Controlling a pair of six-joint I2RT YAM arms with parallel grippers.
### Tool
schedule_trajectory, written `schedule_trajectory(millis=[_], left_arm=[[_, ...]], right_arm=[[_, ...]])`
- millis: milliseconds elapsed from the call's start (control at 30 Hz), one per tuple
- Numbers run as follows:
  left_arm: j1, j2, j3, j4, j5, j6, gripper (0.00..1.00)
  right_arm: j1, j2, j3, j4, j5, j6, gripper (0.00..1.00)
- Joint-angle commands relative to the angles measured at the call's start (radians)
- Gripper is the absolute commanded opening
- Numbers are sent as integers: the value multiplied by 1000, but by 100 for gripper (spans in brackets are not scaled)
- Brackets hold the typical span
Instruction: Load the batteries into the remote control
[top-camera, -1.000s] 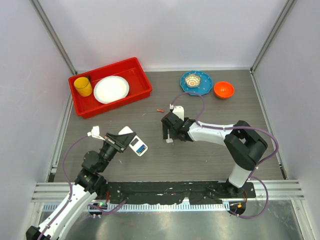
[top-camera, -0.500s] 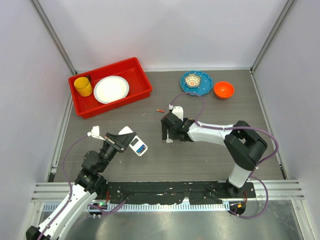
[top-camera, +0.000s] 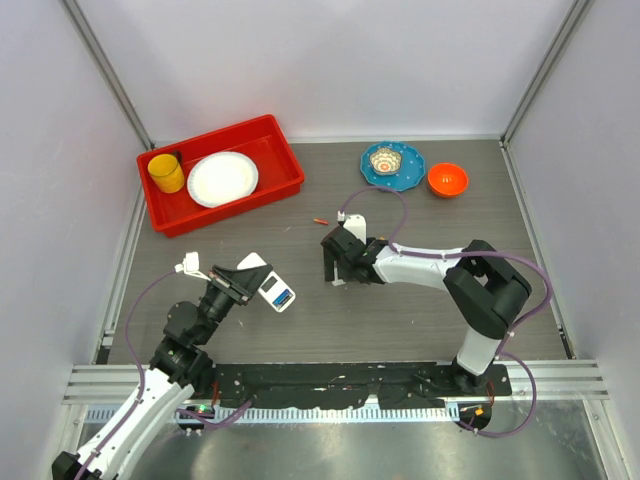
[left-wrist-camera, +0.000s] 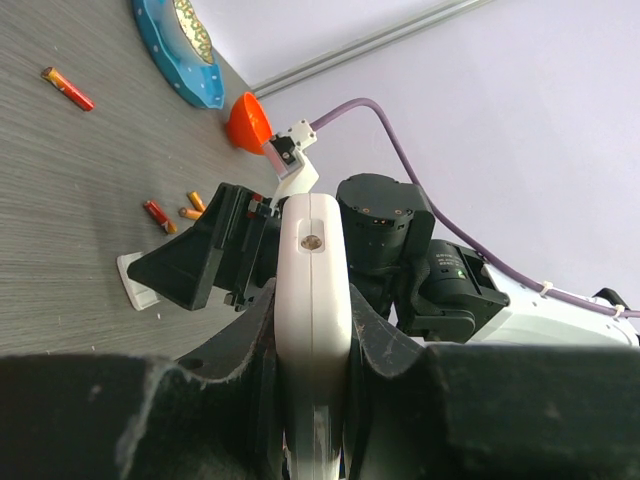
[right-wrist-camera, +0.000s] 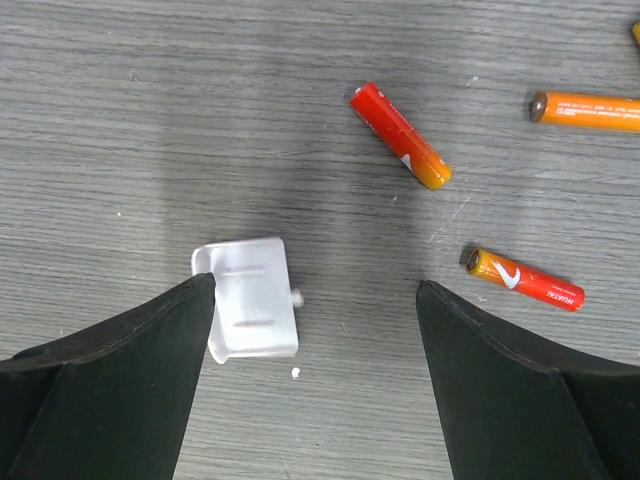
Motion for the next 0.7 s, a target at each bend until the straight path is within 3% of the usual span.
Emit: schedule_trajectory(millis=[0, 667], left_arm=[[-2, 2, -43, 52, 5, -3, 0], [-2, -1, -43, 51, 5, 0, 0]], right_arm=[[6, 11, 1, 7, 13, 9, 87], [6, -43, 37, -13, 44, 10, 87]])
